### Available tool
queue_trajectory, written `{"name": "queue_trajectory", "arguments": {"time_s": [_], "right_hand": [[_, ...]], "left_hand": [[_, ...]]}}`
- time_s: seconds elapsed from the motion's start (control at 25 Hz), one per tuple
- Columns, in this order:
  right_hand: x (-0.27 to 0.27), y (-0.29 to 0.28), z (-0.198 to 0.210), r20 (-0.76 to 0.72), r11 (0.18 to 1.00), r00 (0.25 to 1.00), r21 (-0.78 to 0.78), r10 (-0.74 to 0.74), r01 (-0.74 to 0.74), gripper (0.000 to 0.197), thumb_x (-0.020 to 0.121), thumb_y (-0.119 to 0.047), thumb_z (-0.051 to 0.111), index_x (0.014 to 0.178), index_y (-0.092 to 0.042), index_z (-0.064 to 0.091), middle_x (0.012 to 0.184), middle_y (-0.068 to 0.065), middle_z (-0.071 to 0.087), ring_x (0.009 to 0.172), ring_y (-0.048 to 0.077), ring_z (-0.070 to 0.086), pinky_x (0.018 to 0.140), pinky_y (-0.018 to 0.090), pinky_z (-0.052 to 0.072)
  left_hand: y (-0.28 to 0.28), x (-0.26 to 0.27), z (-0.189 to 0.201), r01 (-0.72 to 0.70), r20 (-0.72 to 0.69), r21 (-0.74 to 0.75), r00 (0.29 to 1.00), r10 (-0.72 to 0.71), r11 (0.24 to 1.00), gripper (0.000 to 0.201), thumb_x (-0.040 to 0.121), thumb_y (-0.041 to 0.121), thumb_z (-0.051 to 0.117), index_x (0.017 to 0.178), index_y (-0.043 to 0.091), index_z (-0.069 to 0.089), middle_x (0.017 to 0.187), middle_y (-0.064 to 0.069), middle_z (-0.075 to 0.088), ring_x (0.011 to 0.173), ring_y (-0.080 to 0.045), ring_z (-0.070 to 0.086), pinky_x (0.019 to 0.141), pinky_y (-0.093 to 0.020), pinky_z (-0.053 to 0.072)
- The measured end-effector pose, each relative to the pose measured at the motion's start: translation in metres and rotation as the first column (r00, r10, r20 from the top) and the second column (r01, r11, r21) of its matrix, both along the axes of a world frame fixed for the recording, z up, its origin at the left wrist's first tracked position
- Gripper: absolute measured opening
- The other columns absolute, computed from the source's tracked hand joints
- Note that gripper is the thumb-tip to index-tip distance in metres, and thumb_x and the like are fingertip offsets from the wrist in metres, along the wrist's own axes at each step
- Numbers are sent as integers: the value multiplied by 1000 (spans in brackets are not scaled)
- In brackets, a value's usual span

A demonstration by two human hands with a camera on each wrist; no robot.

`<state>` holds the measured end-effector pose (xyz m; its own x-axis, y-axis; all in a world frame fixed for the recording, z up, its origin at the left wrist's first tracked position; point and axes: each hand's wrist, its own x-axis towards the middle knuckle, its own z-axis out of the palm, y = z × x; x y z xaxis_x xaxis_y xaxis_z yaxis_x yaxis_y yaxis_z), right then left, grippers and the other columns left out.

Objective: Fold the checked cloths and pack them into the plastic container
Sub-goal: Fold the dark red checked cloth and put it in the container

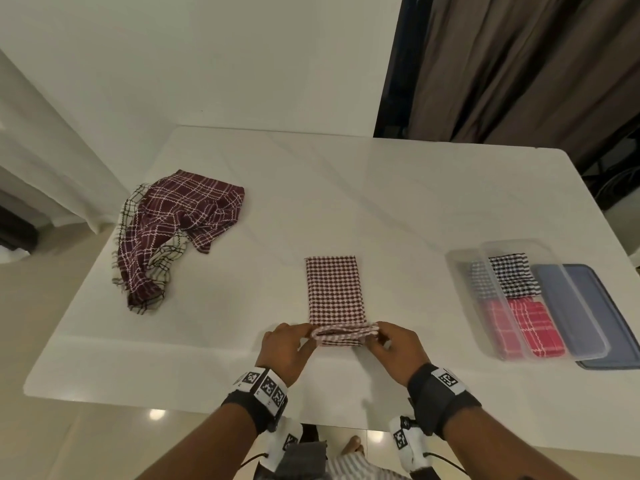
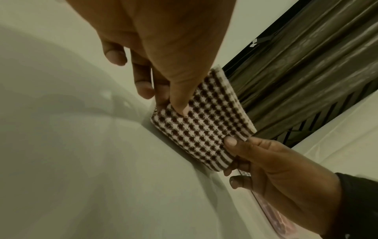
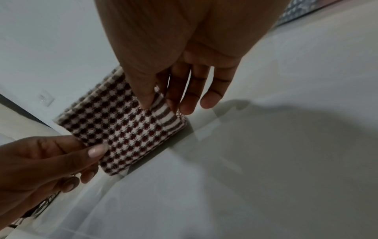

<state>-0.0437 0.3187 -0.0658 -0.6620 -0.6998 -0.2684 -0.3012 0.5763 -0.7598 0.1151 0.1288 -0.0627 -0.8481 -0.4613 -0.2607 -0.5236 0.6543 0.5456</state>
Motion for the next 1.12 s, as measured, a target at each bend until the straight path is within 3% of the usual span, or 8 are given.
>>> {"name": "queue_trajectory", "arguments": {"time_s": [0.12,0.28,0.44,0.6,0.72,0.88,1.0,1.12], "right_hand": [[-6,-5,-4,23,997,999,65,-42,40,29,91,-42,62,85,-13,63,77,1,67,72,15,58,66,23,45],[-13,-22,-7,28,995,998,90,-54,52,41,93,-46,56,76,-9,53,65,3,53,60,12,44,55,17,34],[-22,-40,-11,31,985,993,128,-117,112,34,92,-48,58,74,-19,56,67,0,61,62,11,52,58,18,40],[-23,-48,-10,11,964,990,231,-140,134,28,92,-48,57,73,-29,51,69,-8,59,67,13,56,66,31,49],[-19,-49,-6,-2,974,990,177,-140,138,18,94,-42,55,108,-31,55,100,-8,64,93,13,61,84,33,54],[-9,-47,-8,-380,992,921,122,86,-42,56,94,-42,49,145,-24,34,149,-1,37,135,17,36,110,34,36],[2,-55,-17,-446,886,771,318,455,-339,69,99,-50,32,155,-19,10,163,1,4,151,18,2,122,38,4],[0,-53,-29,-397,795,706,450,586,-407,73,99,-57,18,155,-16,-5,162,3,-12,150,19,-11,119,39,-6]], "left_hand": [[-5,-9,-6,-14,87,31,996,11,999,63,84,72,21,91,25,62,78,11,62,78,-16,60,82,-37,48],[-12,-25,-6,-90,111,117,991,77,989,54,93,67,25,78,22,51,73,6,59,72,-16,59,72,-34,49],[-16,-35,-10,-132,147,123,983,114,984,32,100,47,40,82,22,49,75,5,56,74,-16,57,67,-26,42],[-21,-39,-15,-209,170,168,969,181,963,27,98,48,46,93,22,54,86,3,66,77,-13,62,73,-31,54],[-21,-33,-9,-238,108,163,969,222,958,31,97,49,44,119,26,46,102,5,67,85,-10,65,79,-34,58],[-11,-30,-7,-4,-108,-170,994,-15,985,55,97,42,43,145,19,31,149,-3,39,134,-21,41,110,-40,42],[1,-33,-21,286,26,-307,956,-292,908,66,99,42,28,154,10,13,163,-10,13,150,-28,18,119,-47,26],[1,-30,-34,371,174,-257,926,-335,892,72,99,51,18,155,12,-5,164,-9,-5,151,-27,-1,121,-49,17]]}}
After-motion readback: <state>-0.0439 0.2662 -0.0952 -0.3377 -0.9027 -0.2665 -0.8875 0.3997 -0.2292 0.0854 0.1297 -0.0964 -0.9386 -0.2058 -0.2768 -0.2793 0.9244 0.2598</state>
